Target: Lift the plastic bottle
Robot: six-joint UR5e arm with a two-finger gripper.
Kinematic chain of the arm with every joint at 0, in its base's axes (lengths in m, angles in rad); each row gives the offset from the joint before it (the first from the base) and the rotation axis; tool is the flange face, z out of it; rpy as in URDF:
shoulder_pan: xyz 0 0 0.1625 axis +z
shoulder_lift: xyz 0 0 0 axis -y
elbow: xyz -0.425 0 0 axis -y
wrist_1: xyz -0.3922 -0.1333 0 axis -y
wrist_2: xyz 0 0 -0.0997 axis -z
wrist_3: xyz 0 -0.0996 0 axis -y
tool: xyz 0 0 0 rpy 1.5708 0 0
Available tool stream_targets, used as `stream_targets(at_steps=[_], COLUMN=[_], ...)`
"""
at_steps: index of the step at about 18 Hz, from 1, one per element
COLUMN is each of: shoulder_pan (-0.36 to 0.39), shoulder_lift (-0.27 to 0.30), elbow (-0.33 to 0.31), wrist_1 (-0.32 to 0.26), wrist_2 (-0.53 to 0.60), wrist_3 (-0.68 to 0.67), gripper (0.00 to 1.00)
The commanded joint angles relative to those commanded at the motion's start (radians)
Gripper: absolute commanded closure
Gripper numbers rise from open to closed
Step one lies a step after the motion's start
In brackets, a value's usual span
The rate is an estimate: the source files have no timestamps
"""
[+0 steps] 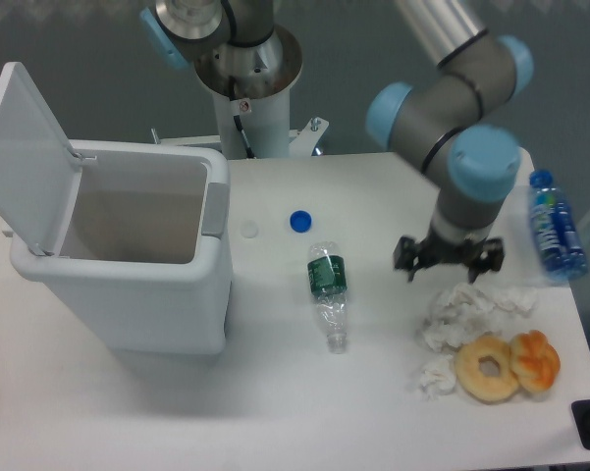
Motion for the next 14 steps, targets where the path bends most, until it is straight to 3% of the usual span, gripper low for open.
stream_targets(at_steps=[4, 14], shoulder_pan=[0.1, 0.091], shoulder_lift=[0.0, -0.005], elbow=[0.003, 0.048], wrist_1=[0.001, -0.009], wrist_2=[-0.002, -0.074], wrist_3=[0.117, 0.108], gripper=[0.0, 0.0])
